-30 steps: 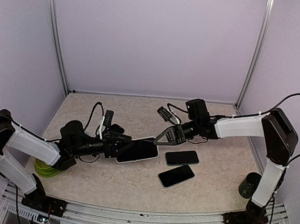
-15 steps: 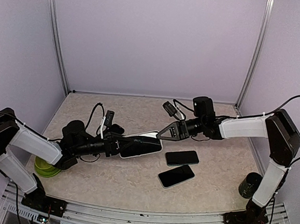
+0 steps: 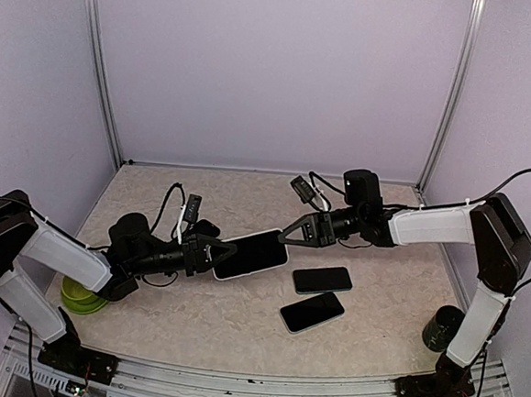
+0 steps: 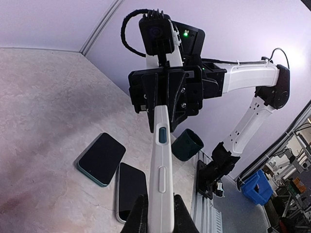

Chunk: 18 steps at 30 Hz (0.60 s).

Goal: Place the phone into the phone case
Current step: Press the corner of the phone case at the bottom left corner of the phone case.

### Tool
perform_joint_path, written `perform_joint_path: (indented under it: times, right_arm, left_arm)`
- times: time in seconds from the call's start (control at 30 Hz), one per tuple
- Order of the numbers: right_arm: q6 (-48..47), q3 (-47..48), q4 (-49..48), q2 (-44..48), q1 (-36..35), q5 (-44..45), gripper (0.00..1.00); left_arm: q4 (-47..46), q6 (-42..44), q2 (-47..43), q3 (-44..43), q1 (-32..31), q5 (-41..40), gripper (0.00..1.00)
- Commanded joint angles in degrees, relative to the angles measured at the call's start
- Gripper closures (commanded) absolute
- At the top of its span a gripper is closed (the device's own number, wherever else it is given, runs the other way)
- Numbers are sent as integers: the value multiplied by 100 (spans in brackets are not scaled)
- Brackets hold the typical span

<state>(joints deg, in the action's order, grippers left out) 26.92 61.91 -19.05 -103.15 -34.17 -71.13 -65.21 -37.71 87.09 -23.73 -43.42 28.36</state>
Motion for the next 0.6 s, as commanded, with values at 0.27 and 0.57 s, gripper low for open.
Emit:
perform_joint_path:
  times: [0.27, 0.57]
  right_arm:
    - [-180, -39, 516, 213, 87, -205, 68]
    - [-229, -173, 498, 139, 86, -140, 59]
  left_arm:
    - [-369, 50, -64, 21, 170, 29, 100]
    - [-825, -202, -47, 211, 296, 29, 100]
